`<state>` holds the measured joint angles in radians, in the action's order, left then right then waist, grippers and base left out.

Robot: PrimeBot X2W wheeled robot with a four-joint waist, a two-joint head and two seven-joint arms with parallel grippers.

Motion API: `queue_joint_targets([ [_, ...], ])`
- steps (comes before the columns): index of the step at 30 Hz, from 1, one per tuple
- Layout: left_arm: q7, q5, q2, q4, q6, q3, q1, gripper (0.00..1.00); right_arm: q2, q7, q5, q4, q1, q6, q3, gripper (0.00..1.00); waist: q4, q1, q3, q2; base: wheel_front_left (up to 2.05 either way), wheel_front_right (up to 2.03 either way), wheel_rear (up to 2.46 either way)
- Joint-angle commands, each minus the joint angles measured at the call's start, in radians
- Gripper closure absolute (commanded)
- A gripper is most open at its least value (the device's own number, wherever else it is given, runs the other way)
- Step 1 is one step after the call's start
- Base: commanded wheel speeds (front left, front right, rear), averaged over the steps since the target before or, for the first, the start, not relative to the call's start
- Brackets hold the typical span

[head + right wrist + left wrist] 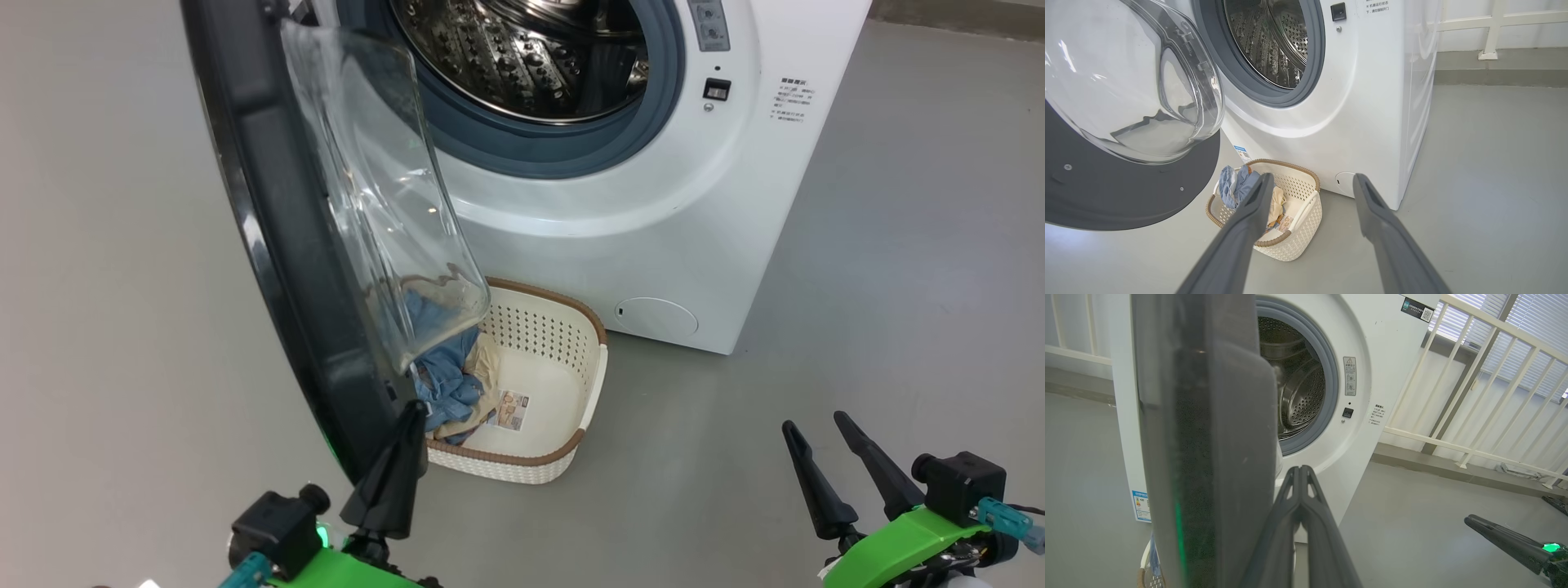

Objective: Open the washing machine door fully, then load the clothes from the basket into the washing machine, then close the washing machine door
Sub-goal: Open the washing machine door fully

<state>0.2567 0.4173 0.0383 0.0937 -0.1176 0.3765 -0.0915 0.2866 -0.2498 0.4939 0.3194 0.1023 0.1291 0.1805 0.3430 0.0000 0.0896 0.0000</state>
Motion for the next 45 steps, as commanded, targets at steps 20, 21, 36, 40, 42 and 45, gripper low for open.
queue_joint_targets([
  [20, 0.005, -0.042, 0.012, 0.043, 0.042, -0.309, -0.002, 1.00, 0.005, -0.012, -0.009, -0.033, 0.007, 0.002, 0.016, 0.00, 0.018, 0.0000, 0.005, 0.0000, 0.00, 0.00, 0.00],
  [21, 0.005, -0.047, 0.013, 0.047, 0.046, -0.330, -0.001, 1.00, 0.006, -0.012, -0.008, -0.033, 0.008, 0.002, 0.016, 0.00, 0.020, 0.0000, 0.006, 0.0000, 0.00, 0.00, 0.00],
  [36, 0.005, -0.077, 0.081, 0.203, 0.057, -0.620, -0.141, 1.00, 0.028, -0.012, 0.002, -0.048, 0.027, 0.002, 0.028, 0.00, 0.042, 0.0000, 0.048, 0.0000, 0.00, 0.00, 0.00],
  [40, 0.005, -0.094, 0.103, 0.263, 0.054, -0.682, -0.206, 1.00, 0.038, -0.012, 0.002, -0.048, 0.036, 0.002, 0.031, 0.00, 0.045, 0.0000, 0.067, 0.0000, 0.00, 0.00, 0.00],
  [42, 0.005, -0.108, 0.116, 0.293, 0.054, -0.708, -0.234, 1.00, 0.043, -0.012, 0.003, -0.048, 0.042, 0.002, 0.033, 0.00, 0.045, 0.0000, 0.075, 0.0000, 0.00, 0.00, 0.00],
  [45, 0.005, -0.127, 0.134, 0.333, 0.053, -0.744, -0.274, 1.00, 0.048, -0.012, 0.002, -0.049, 0.051, 0.002, 0.034, 0.00, 0.044, 0.0000, 0.087, 0.0000, 0.00, 0.00, 0.00],
])
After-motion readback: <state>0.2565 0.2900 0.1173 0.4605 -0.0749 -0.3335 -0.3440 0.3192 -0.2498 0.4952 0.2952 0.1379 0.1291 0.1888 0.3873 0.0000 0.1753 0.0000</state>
